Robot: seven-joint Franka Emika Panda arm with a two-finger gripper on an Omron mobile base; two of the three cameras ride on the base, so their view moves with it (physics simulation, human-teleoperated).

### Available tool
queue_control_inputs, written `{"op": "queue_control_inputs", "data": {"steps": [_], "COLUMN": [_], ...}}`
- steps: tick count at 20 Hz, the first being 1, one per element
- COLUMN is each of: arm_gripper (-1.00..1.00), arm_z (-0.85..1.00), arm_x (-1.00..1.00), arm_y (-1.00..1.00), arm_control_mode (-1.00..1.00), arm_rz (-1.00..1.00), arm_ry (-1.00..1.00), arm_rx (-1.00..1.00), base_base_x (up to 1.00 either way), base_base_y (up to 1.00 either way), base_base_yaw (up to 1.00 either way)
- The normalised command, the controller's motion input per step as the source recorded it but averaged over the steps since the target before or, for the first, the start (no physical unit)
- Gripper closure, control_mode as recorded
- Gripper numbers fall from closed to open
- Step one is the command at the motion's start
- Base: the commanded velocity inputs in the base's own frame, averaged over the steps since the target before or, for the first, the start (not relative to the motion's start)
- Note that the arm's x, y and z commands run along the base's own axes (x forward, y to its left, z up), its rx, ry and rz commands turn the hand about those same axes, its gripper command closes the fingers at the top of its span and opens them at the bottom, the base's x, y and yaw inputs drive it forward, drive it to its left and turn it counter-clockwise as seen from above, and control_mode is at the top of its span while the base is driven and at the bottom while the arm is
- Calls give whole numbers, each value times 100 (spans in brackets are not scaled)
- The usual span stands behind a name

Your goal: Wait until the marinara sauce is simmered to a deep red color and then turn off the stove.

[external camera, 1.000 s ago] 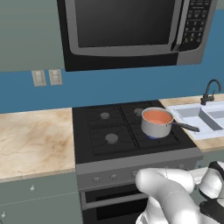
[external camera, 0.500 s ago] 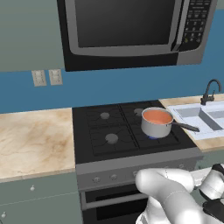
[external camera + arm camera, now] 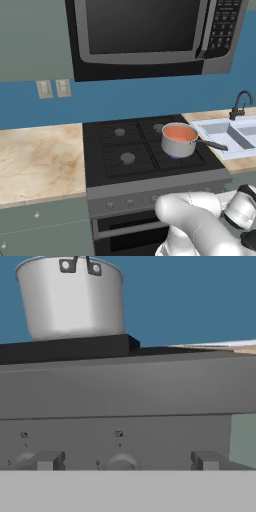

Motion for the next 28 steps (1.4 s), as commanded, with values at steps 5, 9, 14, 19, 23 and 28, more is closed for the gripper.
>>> {"op": "queue_control_inputs", "data": {"steps": [5,9,14,19,23,28], "arm_gripper": [-100,-100,-100,-100,-100,-100], "arm_z": [-19,-22,-17,-11,-10,-8], "arm_x": [16,16,10,8,9,8], "arm_y": [1,5,0,1,2,0], "arm_control_mode": [-100,-100,-100,-100,-100,-100], "arm_rz": [0,0,0,0,0,0], "arm_ry": [0,0,0,0,0,0], "arm_rx": [0,0,0,0,0,0], "base_base_x": [0,0,0,0,0,0], "base_base_y": [0,0,0,0,0,0], "base_base_yaw": [0,0,0,0,0,0]}}
